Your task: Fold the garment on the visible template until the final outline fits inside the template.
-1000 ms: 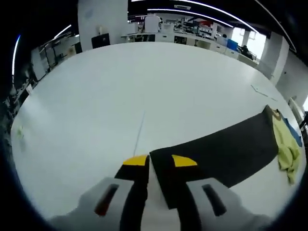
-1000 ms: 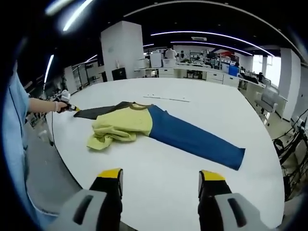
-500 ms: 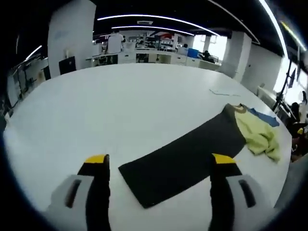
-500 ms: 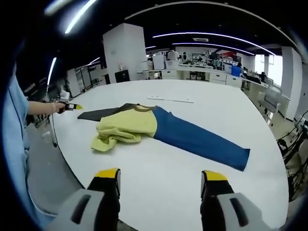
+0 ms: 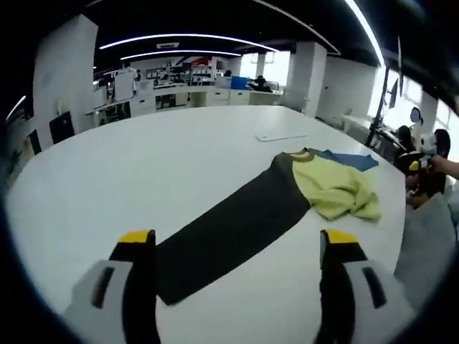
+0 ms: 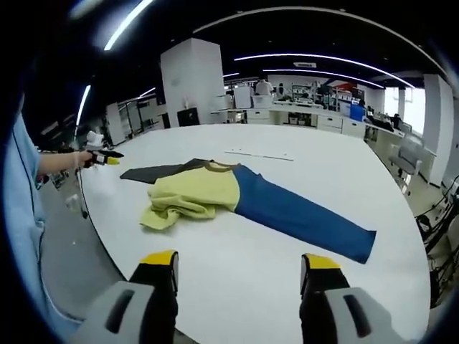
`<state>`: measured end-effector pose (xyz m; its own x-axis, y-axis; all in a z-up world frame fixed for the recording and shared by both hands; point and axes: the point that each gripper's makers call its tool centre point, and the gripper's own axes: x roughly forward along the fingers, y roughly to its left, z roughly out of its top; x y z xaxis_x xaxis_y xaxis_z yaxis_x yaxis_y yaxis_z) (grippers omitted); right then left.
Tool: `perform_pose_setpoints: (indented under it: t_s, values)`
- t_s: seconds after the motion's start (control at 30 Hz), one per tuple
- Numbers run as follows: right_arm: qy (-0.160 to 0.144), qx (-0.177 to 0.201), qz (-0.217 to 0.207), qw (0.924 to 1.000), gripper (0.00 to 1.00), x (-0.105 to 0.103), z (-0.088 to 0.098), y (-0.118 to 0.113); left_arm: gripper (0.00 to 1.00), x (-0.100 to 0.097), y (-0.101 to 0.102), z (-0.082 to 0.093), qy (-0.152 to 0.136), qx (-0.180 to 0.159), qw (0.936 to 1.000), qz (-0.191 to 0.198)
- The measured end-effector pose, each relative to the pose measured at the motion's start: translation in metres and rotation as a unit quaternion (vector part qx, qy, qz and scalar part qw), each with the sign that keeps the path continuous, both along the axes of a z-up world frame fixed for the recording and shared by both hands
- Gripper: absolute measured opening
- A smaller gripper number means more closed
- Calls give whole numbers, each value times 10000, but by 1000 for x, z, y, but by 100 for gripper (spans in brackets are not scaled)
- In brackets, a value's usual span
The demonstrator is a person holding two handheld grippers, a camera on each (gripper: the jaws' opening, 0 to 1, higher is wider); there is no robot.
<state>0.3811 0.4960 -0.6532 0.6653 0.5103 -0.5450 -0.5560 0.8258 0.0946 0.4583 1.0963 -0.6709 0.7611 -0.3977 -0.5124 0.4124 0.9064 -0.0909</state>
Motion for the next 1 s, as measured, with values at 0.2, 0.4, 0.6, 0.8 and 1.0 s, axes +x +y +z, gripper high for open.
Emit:
perform_pose_setpoints:
  t_s: [0.2,0.4,0.6,0.8,1.0]
  values:
    - [-121,-45,68,9999,67,0,5,2,90,-17,-39,11,-118,-35,9991,-409]
    - [-207,-160,329,9991,63,-1,11,8,91,-37,-80,21,-257,-90,9970,-726]
    - [-248,-345,545,9976,62,-1,12,13,89,-73,-131,26,-269,-98,9934,-1113]
    - [-201,-533,870,9946,62,0,7,23,87,-102,-170,23,-245,-150,9894,-1425]
    - [-218,-508,1019,9933,62,5,8,28,87,-116,-176,14,-107,-57,9902,-1389]
